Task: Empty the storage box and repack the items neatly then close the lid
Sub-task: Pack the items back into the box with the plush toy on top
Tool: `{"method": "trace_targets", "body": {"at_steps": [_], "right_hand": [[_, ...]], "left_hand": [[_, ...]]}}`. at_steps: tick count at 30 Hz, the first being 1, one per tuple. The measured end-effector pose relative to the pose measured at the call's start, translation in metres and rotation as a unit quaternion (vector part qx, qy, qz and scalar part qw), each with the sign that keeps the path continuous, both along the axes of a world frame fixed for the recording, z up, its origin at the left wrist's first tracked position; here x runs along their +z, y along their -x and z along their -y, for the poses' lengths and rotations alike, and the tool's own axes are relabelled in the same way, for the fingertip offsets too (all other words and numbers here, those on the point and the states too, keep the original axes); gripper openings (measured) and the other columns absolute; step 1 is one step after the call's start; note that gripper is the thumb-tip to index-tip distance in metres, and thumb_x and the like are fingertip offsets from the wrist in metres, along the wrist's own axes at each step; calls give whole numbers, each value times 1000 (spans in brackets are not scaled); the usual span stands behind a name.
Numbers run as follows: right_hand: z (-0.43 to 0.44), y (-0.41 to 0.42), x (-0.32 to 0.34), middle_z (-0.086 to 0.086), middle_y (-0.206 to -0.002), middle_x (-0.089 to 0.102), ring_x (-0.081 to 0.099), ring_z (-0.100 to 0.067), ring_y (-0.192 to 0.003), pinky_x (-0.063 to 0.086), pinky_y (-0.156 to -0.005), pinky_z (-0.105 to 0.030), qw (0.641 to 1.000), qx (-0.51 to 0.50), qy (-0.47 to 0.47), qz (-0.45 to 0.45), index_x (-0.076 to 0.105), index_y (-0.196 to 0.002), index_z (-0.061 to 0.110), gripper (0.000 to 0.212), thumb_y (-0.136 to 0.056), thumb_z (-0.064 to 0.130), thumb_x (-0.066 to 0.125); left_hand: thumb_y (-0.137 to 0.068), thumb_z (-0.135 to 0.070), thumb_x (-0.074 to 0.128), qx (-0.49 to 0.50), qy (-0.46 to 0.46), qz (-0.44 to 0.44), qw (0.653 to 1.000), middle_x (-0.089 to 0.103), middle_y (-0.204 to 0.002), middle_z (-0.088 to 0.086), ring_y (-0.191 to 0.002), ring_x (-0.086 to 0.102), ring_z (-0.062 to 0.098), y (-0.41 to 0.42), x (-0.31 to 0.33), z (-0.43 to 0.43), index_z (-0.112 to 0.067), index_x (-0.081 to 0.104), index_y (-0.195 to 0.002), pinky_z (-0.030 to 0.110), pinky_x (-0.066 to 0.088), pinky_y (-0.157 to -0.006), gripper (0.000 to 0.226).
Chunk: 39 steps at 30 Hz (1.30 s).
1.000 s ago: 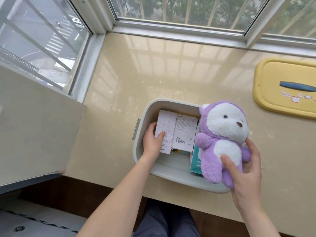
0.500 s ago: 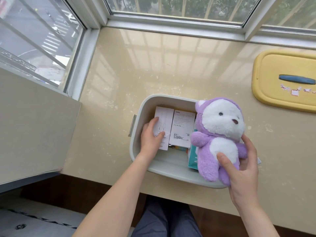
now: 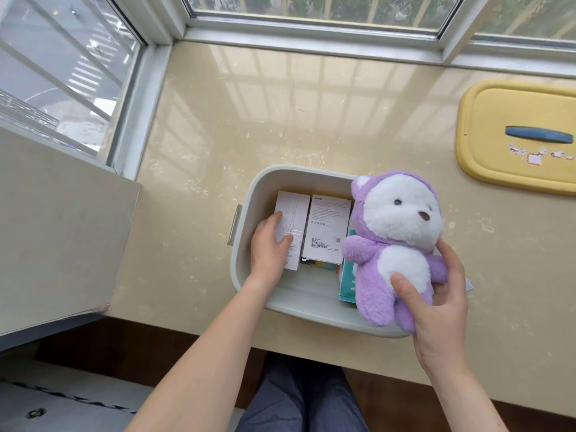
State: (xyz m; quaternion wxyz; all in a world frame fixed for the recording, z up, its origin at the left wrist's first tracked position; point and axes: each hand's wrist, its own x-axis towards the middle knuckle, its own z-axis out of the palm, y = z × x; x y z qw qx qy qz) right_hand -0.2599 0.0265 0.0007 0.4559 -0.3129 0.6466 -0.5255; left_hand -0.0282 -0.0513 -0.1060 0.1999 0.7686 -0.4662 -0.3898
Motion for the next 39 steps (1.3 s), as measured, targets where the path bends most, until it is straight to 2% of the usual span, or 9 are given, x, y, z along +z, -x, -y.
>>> {"method": "trace_targets", "body": {"at_steps": [4, 13, 19, 22, 25, 28, 34, 37, 39], "right_hand": [[-1, 1, -1, 3, -140, 56, 56, -18, -126, 49, -100, -26, 1000, 1, -1, 1, 49, -138, 28, 75, -70, 9, 75], [-7, 0, -2, 6, -140, 55, 55, -15, -126, 48, -100, -24, 1000, -14, -6, -1, 47, -142, 23, 78, -70, 8, 76], [-7, -1, 21, 7, -137, 57, 57, -15, -124, 50, -98, -23, 999, -43, 10, 4, 47, -142, 20, 76, -74, 3, 75], [-8, 0, 47, 8, -132, 61, 61, -14, -118, 52, -95, -26, 998, -56, 28, 2, 50, -139, 26, 74, -73, 6, 75], [-12, 2, 81, 14, -121, 64, 64, -7, -109, 54, -91, -25, 995, -81, 49, 4, 51, -135, 33, 73, -70, 10, 76], [-24, 8, 110, 5, -129, 60, 61, -13, -116, 53, -95, -30, 992, -103, 73, -7, 52, -134, 35, 72, -70, 13, 77], [-60, 31, 141, -2, -134, 57, 58, -19, -122, 52, -97, -30, 984, -152, 93, -31, 50, -136, 34, 71, -80, -2, 75], [-80, 49, 143, 3, -130, 58, 59, -17, -120, 52, -95, -25, 981, -169, 85, -28, 50, -133, 37, 69, -80, -1, 76], [-94, 66, 139, 3, -132, 58, 59, -18, -121, 53, -96, -29, 982, -174, 68, -30, 52, -132, 39, 70, -78, 5, 80]], "left_hand": [[-89, -5, 64, 5, -5, 19, 1000, 53, -136, 7, -125, 51, 22, -2, -2, -2, -11, 51, -139, 16, 32, -99, 51], [-90, -11, 66, -47, -38, 28, 998, 38, -149, 7, -136, 38, 20, 1, -3, -2, -12, 45, -144, 12, 21, -101, 58], [-95, -19, 60, -111, 58, 41, 991, 43, -148, 1, -136, 40, 14, 1, 48, 1, -15, 45, -144, 17, 26, -105, 51], [-95, -19, 59, -159, 136, 59, 976, 49, -145, 1, -135, 42, 15, -1, 89, -1, -14, 48, -142, 30, 35, -111, 49], [-95, -18, 60, -194, 210, 74, 955, 53, -141, 2, -133, 45, 16, -3, 136, -6, -12, 51, -140, 27, 35, -110, 46], [-95, -20, 60, -222, 261, 81, 936, 56, -137, 5, -130, 47, 19, -6, 175, -17, -10, 53, -138, 31, 38, -109, 45], [-95, -40, 42, -260, 281, 86, 920, 60, -131, 6, -124, 46, 15, 6, 213, -53, -9, 57, -135, 15, 25, -105, 52], [-95, -44, 39, -279, 266, 90, 918, 61, -128, 4, -121, 51, 17, 19, 209, -75, -11, 58, -134, 20, 34, -101, 54], [-95, -45, 38, -299, 252, 88, 916, 62, -127, 3, -118, 54, 17, 30, 203, -87, -11, 58, -133, 26, 41, -99, 55]]}}
